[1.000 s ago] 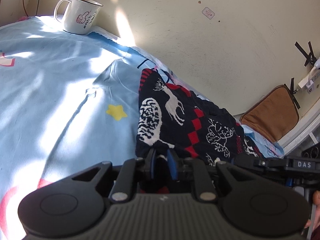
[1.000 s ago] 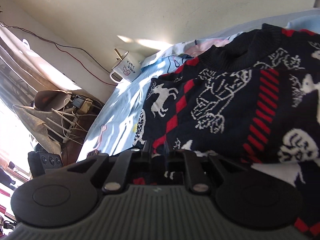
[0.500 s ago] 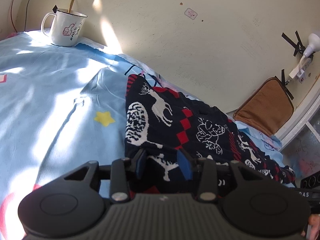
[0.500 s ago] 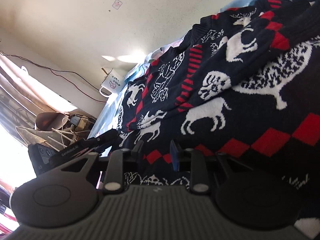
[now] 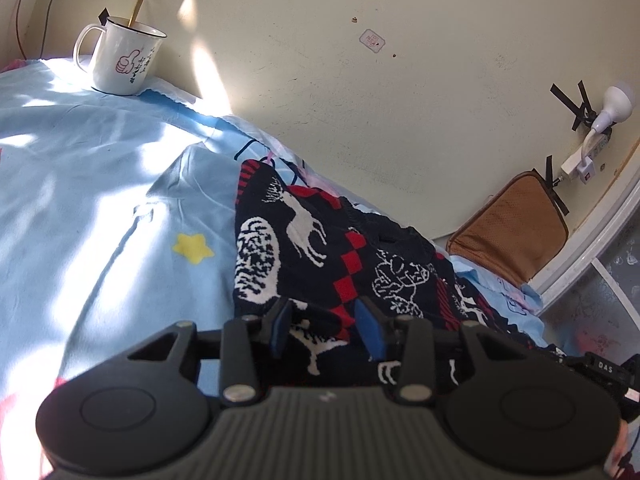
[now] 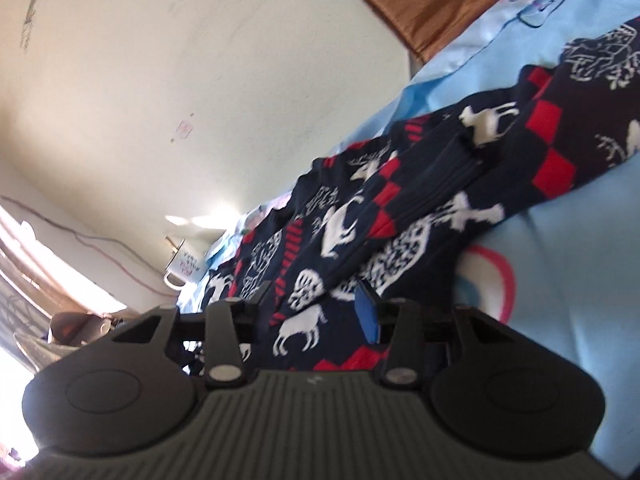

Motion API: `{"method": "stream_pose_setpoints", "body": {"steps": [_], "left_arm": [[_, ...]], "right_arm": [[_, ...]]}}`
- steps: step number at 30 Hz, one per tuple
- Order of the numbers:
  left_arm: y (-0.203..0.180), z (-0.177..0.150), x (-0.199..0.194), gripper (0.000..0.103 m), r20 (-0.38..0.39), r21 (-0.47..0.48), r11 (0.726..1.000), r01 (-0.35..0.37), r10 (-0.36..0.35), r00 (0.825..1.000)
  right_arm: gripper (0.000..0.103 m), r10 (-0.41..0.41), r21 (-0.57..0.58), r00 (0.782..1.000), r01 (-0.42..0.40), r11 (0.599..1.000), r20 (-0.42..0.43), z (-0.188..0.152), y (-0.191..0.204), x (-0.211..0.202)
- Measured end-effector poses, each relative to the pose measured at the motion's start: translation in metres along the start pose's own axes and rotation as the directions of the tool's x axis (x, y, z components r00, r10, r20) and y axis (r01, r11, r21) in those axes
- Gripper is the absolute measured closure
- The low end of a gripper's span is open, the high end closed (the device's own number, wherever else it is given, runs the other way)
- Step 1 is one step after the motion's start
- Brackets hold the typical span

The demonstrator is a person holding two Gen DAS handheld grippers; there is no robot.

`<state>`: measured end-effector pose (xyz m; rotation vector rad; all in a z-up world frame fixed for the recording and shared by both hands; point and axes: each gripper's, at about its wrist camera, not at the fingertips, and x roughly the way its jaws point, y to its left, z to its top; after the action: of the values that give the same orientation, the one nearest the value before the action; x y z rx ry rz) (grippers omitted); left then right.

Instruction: Fold small clothes

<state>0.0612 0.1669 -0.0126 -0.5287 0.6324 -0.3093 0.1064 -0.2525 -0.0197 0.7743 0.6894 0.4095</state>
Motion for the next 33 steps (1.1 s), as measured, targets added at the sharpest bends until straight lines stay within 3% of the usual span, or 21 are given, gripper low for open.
{"method": "stream_pose_setpoints", "body": {"steps": [4, 7, 11, 14, 15, 16, 17, 18, 23, 25, 28, 31, 33], "left_arm": [[-0.013, 0.017, 0.003, 0.067, -0.003, 0.042, 0.999, -0.008, 0.008, 1.000], [-0.025, 0.036, 0.017, 0.067, -0.016, 0.102, 0.994, -0.023, 0.025, 1.000], [-0.036, 0.055, 0.058, 0.067, -0.056, 0.147, 0.988, -0.051, 0.060, 0.997], [-0.042, 0.060, 0.092, 0.069, -0.075, 0.177, 0.979, -0.102, 0.116, 0.990], [-0.042, 0.059, 0.102, 0.069, -0.081, 0.182, 0.976, -0.121, 0.138, 0.987], [-0.040, 0.058, 0.111, 0.069, -0.089, 0.184, 0.973, -0.141, 0.160, 0.983], [-0.038, 0.055, 0.117, 0.075, -0.090, 0.184, 0.970, -0.157, 0.176, 0.980], [-0.036, 0.055, 0.116, 0.081, -0.071, 0.183, 0.969, -0.169, 0.184, 0.980], [-0.021, 0.060, 0.107, 0.081, -0.032, 0.120, 0.977, -0.177, 0.182, 0.983], [-0.020, 0.062, 0.106, 0.081, -0.019, 0.100, 0.977, -0.187, 0.190, 0.982], [-0.020, 0.062, 0.106, 0.081, -0.010, 0.108, 0.973, -0.206, 0.209, 0.978], [-0.021, 0.061, 0.106, 0.081, -0.009, 0.112, 0.972, -0.207, 0.209, 0.978], [-0.021, 0.061, 0.104, 0.080, -0.003, 0.110, 0.973, -0.203, 0.204, 0.979]], "right_arm": [[0.054, -0.094, -0.016, 0.989, 0.097, 0.995, 0.112, 0.020, -0.005, -0.005], [0.054, -0.151, -0.040, 0.965, 0.162, 0.986, 0.213, 0.037, -0.012, -0.012], [0.054, -0.257, -0.107, 0.945, 0.283, 0.953, 0.204, 0.063, -0.025, 0.009], [0.054, -0.260, -0.123, 0.957, 0.276, 0.953, 0.130, 0.069, -0.035, 0.027], [0.059, -0.250, -0.159, 0.961, 0.266, 0.951, 0.118, 0.068, -0.032, 0.031], [0.070, -0.254, -0.206, 0.960, 0.274, 0.939, 0.117, 0.066, -0.026, 0.034], [0.093, -0.251, -0.240, 0.960, 0.274, 0.931, 0.125, 0.066, -0.020, 0.036], [0.093, -0.236, -0.248, 0.959, 0.270, 0.930, 0.159, 0.067, -0.016, 0.033], [0.093, -0.129, -0.165, 0.938, 0.189, 0.968, 0.322, 0.089, -0.010, 0.018], [0.092, -0.174, -0.148, 0.944, 0.222, 0.964, 0.282, 0.091, -0.018, 0.034], [0.087, -0.281, -0.121, 0.950, 0.298, 0.947, 0.139, 0.086, -0.033, 0.060], [0.083, -0.238, -0.050, 0.950, 0.253, 0.966, 0.205, 0.081, -0.042, 0.026], [0.083, -0.244, -0.004, 0.924, 0.257, 0.966, 0.293, 0.081, -0.048, -0.012]]}}
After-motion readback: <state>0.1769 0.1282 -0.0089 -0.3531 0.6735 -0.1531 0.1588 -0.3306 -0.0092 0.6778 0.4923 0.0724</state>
